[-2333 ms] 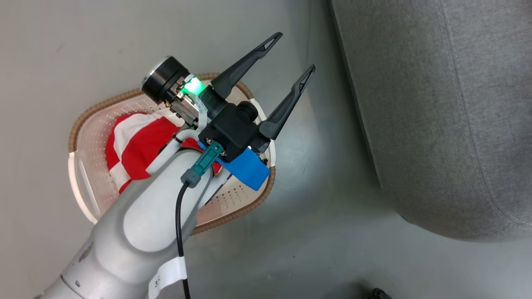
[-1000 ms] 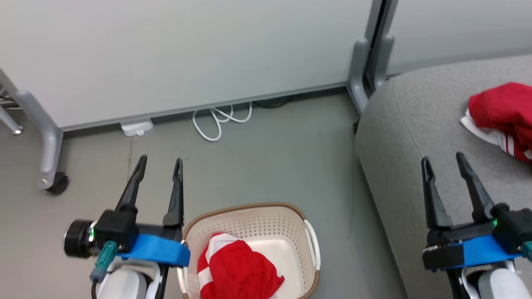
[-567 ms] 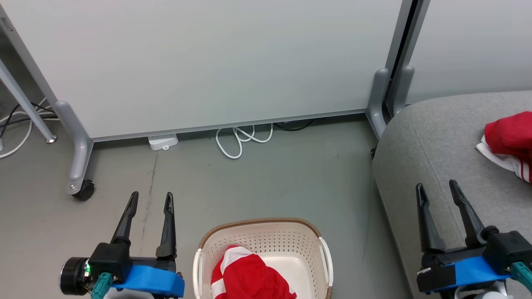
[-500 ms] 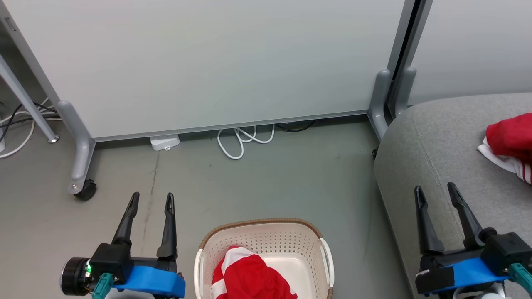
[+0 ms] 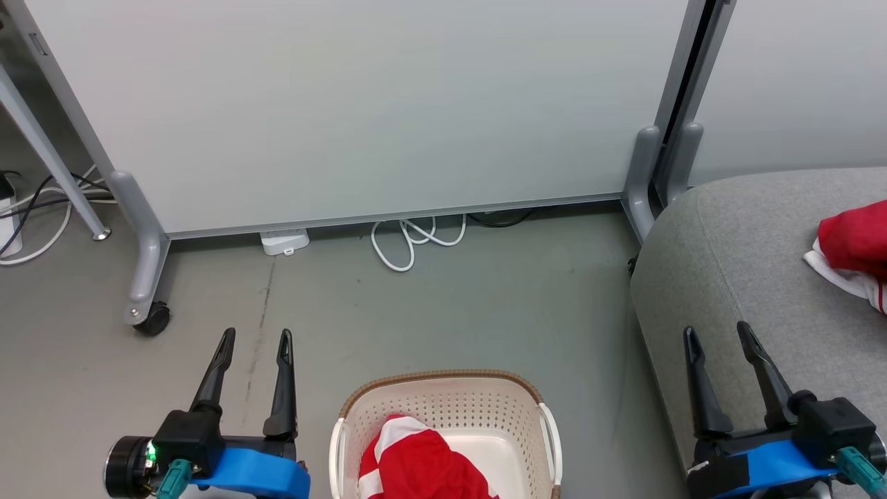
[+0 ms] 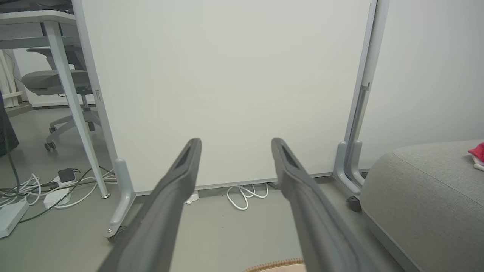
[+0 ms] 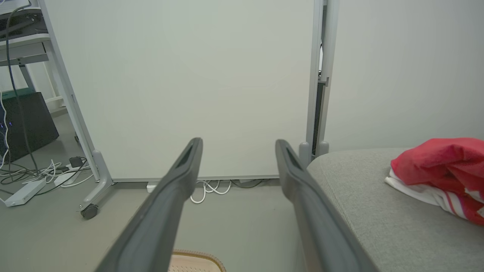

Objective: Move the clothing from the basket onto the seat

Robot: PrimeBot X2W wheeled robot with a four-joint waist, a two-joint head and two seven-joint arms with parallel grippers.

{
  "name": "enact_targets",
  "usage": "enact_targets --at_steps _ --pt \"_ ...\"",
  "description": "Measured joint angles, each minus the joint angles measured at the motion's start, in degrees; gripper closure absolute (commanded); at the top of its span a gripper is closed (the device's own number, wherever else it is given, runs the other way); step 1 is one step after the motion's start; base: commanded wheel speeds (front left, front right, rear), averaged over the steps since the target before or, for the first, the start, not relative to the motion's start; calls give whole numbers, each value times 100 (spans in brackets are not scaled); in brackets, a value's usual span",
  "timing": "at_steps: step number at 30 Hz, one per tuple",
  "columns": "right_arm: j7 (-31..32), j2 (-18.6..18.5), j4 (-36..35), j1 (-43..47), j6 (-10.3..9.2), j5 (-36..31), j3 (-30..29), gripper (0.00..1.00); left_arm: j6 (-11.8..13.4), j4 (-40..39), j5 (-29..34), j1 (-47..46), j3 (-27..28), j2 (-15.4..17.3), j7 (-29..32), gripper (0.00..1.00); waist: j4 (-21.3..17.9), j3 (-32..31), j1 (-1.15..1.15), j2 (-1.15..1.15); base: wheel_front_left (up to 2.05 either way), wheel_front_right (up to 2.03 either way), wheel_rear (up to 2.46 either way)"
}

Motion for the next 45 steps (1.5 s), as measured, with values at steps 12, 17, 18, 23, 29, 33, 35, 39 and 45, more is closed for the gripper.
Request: enact_targets --at_steps 12,17,18,23,29,33,35,39,45 --pt "0 11 16 1 0 44 44 0 -58 26 78 -4 65 -22 0 0 9 -7 1 0 0 0 0" --pt "0 12 19 -24 0 45 99 0 -82 202 129 -220 -43 -9 0 0 -22 56 1 0 0 0 0" --pt "0 13 9 -40 0 45 115 0 -82 258 135 -293 -74 4 0 0 -39 74 0 0 0 0 0" --pt "0 13 -46 -174 0 44 227 0 -111 677 214 -767 -361 193 0 0 -173 210 0 0 0 0 0" --pt "0 -2 -198 -682 0 -2 389 0 -113 1225 93 -1719 -1100 439 -1 0 -385 677 0 0 0 0 0" --pt "0 -43 -323 -1150 0 -14 493 0 -114 1796 -51 -2450 -1724 625 1 0 -551 1130 1 0 0 0 0" --pt "0 -53 -377 -1390 0 -11 502 0 -114 2107 -140 -2785 -2071 719 0 0 -643 1379 1 0 0 0 0" --pt "0 -46 -501 -1754 0 4 602 0 -115 2725 -308 -3376 -2694 858 0 0 -840 1878 2 0 0 0 0" --pt "0 -30 -647 -2174 0 12 695 0 -115 3727 -614 -4115 -3724 929 25 0 -1125 2616 2 0 0 0 0"
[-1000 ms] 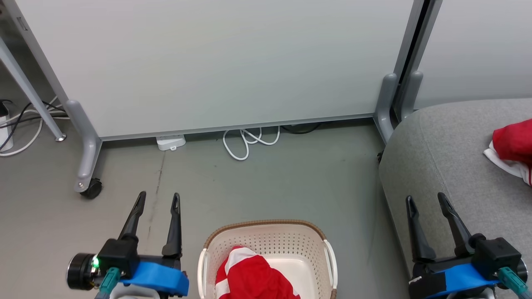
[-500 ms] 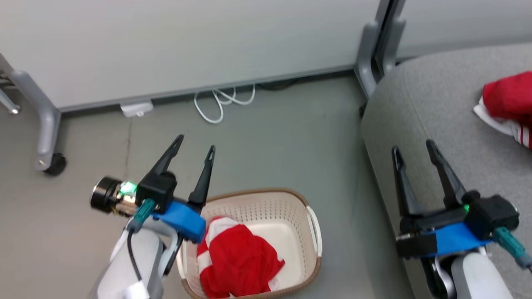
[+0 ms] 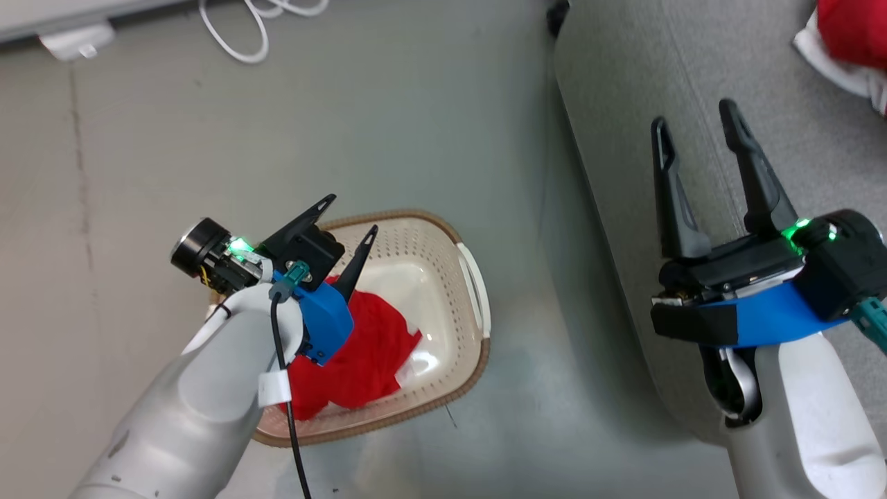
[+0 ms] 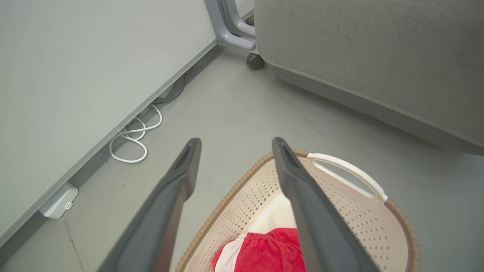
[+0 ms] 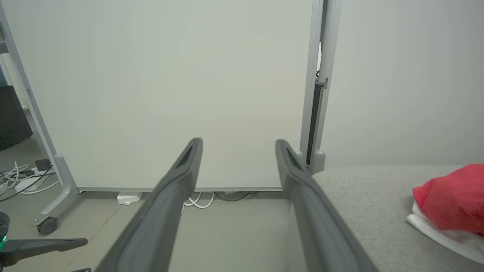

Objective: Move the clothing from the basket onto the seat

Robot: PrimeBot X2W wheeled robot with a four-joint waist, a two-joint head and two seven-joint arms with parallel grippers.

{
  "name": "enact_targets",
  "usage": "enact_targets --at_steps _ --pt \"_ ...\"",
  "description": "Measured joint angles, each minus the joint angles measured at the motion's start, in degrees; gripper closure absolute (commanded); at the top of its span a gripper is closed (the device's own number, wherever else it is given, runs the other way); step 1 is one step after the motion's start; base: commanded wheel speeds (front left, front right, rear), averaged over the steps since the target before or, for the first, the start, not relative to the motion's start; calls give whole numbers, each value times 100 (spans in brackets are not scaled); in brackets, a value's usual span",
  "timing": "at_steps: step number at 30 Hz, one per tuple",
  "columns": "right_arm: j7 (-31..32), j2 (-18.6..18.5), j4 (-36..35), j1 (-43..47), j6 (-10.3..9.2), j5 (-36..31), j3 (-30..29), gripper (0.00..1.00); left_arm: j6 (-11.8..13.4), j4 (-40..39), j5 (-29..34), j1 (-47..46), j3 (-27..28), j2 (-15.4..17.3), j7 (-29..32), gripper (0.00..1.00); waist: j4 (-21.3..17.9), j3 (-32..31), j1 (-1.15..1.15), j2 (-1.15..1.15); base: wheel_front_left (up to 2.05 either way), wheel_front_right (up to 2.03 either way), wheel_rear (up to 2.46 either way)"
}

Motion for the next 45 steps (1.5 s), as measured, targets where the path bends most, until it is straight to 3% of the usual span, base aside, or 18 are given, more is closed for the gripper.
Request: enact_targets --at_steps 10,18,29,43,44,45 --pt "0 24 -257 -526 0 -1 88 0 0 1137 -561 -937 -1801 152 613 0 -390 1199 0 0 0 0 0" --pt "0 36 -570 -788 0 25 160 0 -1 1369 -1306 -1428 -3051 486 1473 0 -679 2138 0 0 0 0 0" --pt "-1 40 -1058 -866 0 155 160 0 -1 1205 -1187 -1668 -3240 828 2390 0 -919 2966 -1 0 0 0 0" --pt "0 41 -1582 -793 0 190 44 0 -1 1526 -730 -1912 -3243 900 2550 0 -1102 3658 -4 0 0 0 0" --pt "0 42 -1601 -787 0 190 41 0 -1 1557 -690 -1919 -3243 878 2555 48 -1098 3670 -5 1 0 0 0" --pt "0 41 -1611 -787 0 188 24 0 0 1584 -650 -1931 -3243 859 2543 87 -1090 3677 -5 0 0 0 0"
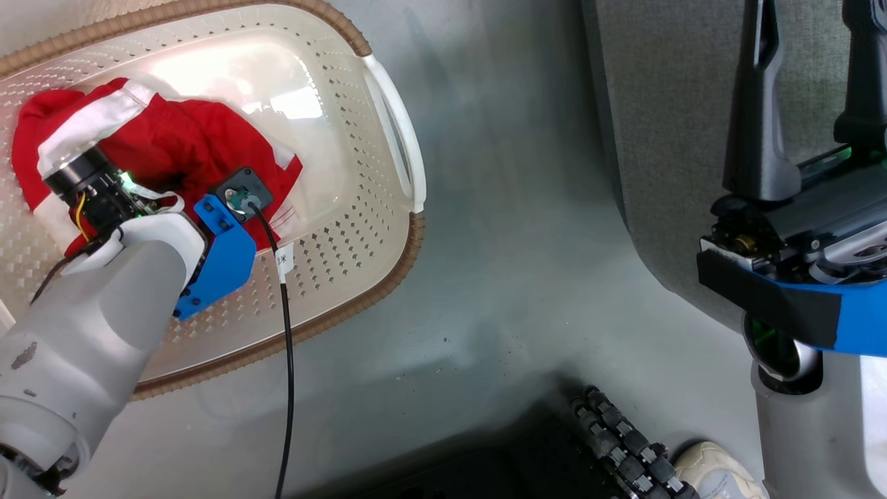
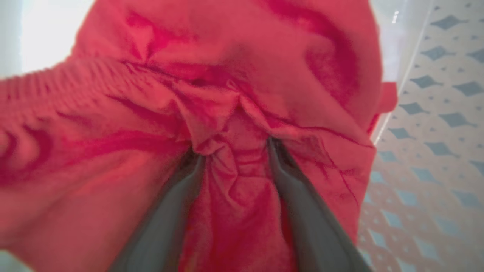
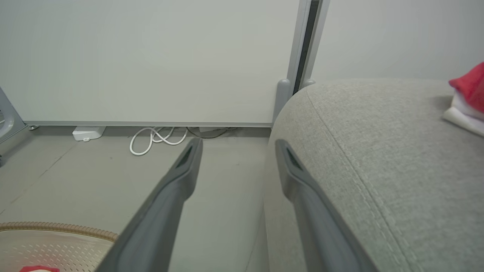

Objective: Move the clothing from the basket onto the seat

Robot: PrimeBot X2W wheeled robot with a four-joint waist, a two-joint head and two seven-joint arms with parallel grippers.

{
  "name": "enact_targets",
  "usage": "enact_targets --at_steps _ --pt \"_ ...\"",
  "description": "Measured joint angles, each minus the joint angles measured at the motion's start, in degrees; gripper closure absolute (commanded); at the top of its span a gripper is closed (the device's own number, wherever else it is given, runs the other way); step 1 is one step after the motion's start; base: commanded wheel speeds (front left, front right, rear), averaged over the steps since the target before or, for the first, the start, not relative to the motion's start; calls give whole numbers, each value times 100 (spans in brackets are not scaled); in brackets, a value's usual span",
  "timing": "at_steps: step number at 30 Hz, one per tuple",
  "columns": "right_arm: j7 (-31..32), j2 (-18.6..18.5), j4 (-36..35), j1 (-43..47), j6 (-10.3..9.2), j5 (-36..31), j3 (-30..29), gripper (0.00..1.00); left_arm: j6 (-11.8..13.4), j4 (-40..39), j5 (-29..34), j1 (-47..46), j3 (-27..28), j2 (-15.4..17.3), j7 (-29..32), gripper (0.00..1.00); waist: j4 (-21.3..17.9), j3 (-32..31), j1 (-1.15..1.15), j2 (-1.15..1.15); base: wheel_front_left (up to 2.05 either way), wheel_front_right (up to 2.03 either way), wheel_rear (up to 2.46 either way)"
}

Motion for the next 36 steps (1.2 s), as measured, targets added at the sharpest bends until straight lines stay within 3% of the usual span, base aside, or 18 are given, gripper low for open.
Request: enact_targets --at_steps 1,11,19,29,36 --pt "0 0 -1 0 0 -3 -8 0 -1 31 55 -18 0 -11 -34 100 8 5 0 0 0 0 0" --pt "0 1 -19 -13 0 -41 -48 0 5 240 191 -57 1 -145 -169 100 71 -119 3 0 0 0 0" --pt "0 1 164 -15 0 -77 -110 0 0 212 -88 -17 -2 -410 -765 100 215 -500 3 0 0 0 0" --pt "0 4 615 210 0 -352 -252 0 0 298 -801 132 146 -950 -2070 100 604 -1481 3 -1 0 0 0" --pt "0 -5 883 562 0 -455 -314 0 0 344 -1187 386 456 -1230 -2498 100 862 -2333 3 0 0 0 0"
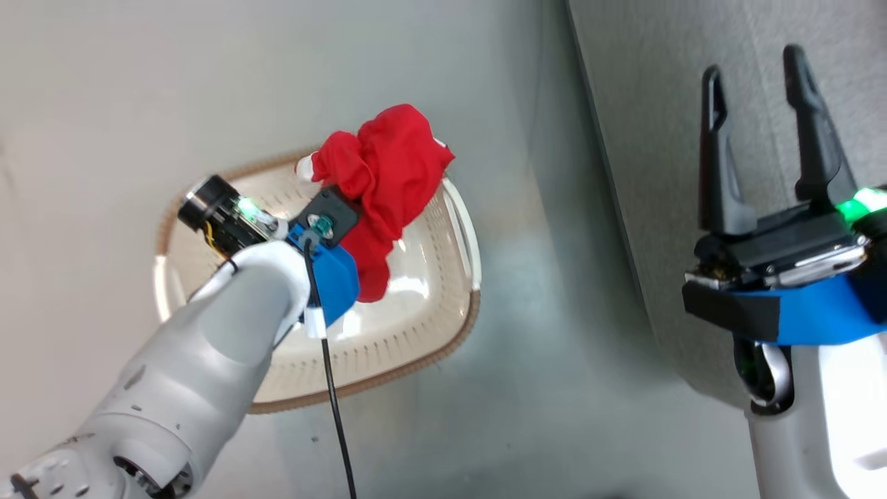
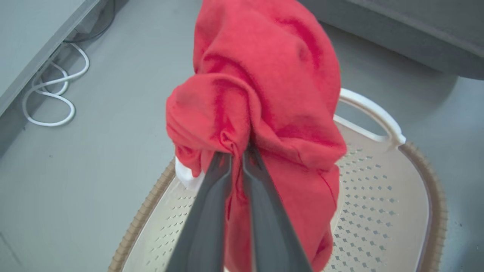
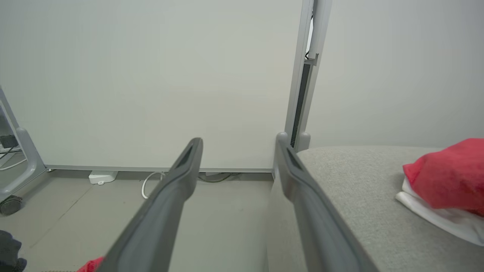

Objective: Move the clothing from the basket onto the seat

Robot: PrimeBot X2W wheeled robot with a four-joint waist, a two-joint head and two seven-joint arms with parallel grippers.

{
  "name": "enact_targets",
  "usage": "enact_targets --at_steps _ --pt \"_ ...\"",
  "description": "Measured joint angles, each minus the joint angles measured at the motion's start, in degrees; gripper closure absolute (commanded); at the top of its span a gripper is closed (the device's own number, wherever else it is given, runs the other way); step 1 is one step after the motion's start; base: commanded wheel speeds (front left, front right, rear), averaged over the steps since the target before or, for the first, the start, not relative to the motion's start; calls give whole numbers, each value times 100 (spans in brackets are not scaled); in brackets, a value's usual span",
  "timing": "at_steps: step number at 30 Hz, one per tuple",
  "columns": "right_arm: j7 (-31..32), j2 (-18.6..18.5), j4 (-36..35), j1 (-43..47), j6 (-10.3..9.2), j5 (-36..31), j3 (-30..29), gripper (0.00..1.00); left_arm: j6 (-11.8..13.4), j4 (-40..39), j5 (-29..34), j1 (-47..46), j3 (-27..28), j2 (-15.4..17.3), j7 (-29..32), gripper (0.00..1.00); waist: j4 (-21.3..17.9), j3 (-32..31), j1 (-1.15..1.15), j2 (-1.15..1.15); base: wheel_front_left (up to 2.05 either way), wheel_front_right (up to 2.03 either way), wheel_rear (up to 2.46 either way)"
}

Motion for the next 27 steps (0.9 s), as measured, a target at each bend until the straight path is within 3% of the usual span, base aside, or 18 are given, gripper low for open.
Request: enact_targets --at_steps 6,14,27 --pt "0 -58 223 393 0 1 -51 0 78 -488 -89 291 321 -24 -57 100 214 -793 0 0 0 0 0" --pt "0 -98 479 996 0 32 -137 0 242 -1544 -114 896 1106 219 -62 100 485 -1817 -1 0 0 0 0" --pt "0 -103 727 1725 0 145 -127 0 397 -3061 194 2073 2370 282 -63 100 783 -3078 -1 0 0 0 0"
